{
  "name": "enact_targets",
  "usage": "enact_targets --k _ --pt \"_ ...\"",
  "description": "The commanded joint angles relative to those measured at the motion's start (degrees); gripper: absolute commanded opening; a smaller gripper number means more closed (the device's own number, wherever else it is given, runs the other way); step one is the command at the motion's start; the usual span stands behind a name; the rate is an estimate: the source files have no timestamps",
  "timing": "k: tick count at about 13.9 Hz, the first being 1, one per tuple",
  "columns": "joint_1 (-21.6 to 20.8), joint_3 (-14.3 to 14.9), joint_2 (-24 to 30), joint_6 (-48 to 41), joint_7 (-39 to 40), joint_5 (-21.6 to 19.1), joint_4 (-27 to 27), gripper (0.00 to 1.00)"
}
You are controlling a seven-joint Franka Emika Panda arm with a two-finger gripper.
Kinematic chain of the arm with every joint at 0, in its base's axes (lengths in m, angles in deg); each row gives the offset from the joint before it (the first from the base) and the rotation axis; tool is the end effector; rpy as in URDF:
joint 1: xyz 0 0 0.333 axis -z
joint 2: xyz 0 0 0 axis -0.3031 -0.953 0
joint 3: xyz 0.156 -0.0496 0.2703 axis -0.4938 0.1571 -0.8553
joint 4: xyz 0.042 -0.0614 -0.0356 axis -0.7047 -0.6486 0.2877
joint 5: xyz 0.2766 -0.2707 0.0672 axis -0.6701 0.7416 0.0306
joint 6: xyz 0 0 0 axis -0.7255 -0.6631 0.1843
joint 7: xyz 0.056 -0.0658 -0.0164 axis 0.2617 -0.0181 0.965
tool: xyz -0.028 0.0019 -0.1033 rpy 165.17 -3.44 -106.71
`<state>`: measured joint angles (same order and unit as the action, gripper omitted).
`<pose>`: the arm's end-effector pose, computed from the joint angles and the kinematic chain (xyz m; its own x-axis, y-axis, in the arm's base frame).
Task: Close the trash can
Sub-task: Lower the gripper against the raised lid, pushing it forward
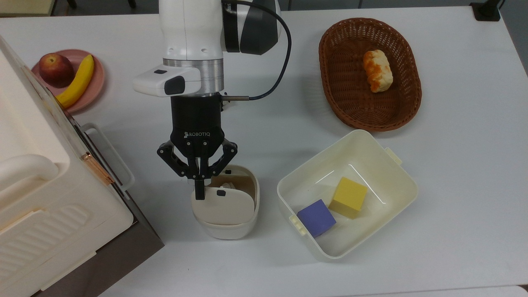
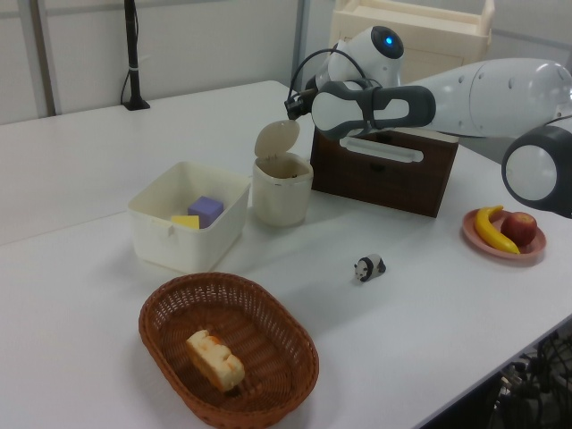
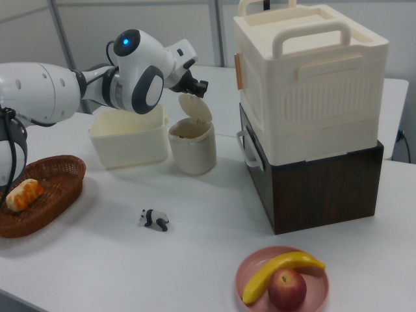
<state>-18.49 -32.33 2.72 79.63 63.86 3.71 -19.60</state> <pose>0.7469 -0.0051 0.4882 0.6768 0.0570 0.7339 0.0394 -0.9984 0.0412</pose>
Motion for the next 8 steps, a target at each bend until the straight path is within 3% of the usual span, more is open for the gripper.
enact_targets --k 1,8 --pt "-0.29 -0.61 2.64 0.55 -0.02 1.07 -3.54 0.00" --pt "-0.29 -1.05 5.73 0.46 0.50 1.68 -8.47 0.00"
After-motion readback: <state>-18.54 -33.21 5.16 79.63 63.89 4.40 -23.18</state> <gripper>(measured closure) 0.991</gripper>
